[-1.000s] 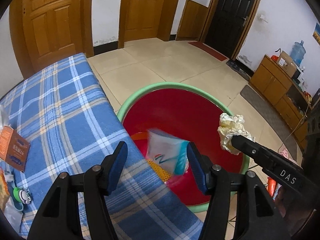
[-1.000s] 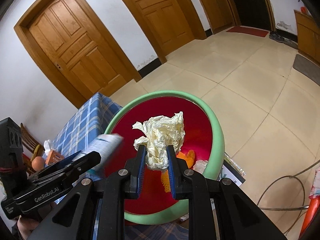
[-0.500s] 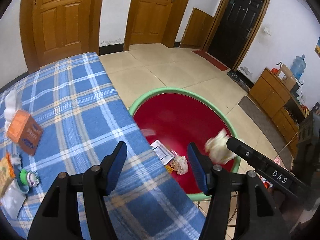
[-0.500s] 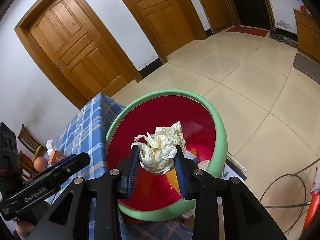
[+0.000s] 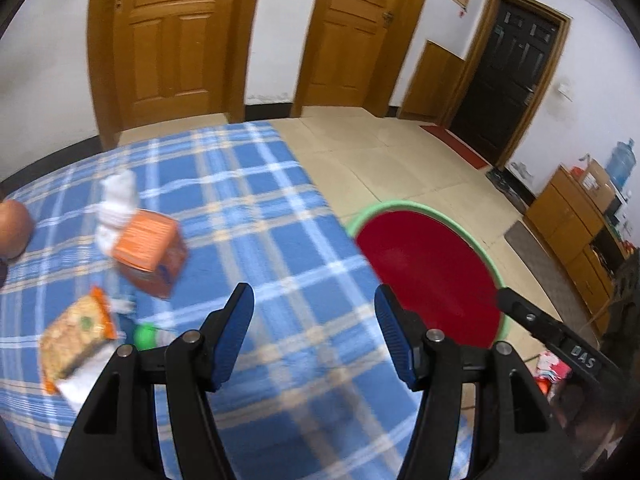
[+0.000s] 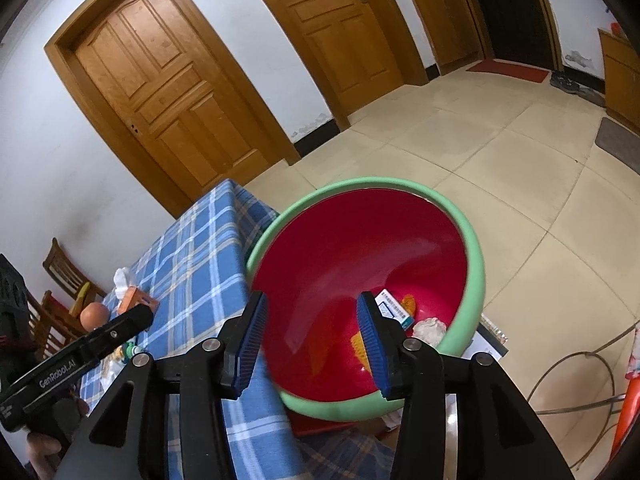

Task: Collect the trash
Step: 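Move both tools back over the table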

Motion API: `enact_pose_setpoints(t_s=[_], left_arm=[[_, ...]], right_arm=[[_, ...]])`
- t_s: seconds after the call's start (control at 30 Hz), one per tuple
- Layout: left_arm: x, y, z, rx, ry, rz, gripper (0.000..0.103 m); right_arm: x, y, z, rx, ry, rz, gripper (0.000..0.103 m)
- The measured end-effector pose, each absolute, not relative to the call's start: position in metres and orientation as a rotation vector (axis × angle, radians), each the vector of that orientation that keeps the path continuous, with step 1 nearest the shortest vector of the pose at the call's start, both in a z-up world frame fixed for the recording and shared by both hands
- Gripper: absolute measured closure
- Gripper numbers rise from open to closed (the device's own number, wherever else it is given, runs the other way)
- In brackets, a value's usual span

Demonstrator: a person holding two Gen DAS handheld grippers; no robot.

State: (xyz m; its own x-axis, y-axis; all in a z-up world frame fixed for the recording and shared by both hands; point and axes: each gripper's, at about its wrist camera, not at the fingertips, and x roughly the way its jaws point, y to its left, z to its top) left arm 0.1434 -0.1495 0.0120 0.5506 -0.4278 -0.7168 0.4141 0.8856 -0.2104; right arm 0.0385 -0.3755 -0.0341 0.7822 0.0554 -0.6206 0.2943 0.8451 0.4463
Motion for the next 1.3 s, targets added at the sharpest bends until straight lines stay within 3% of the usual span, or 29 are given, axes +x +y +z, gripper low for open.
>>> enact_pose_setpoints(t_s=[0.5,0.93,1.2,1.27,1.3], left_arm=[[0.224,-0.058,0.007,-0.064,0.842,-0.265,0.040],[0.267,-0.048,-0.018,-0.131,0.893,-0.253,0.041],[0.275,-0.043,-0.020,-0.198,0.888,-0.293,0.056],[0.275,-0.042,-0.020,-0.202,0.884,-0.284,0.081],[0.274,-0.040,-0.020,-0.208,0.885,-0.286,0.082]], right_arm=[[0.065,-0.343,-0.026,0.525,0.682,-0.103,0.051],[0.086,-0.338,-0.042,0.516,0.734,-0.100,0.047],[0.093,-0.340,-0.051,0.525,0.752,-0.110,0.047],[0.092,-0.340,-0.051,0.527,0.749,-0.104,0.047],[0.091,-0.340,-0.050,0.528,0.746,-0.103,0.047]])
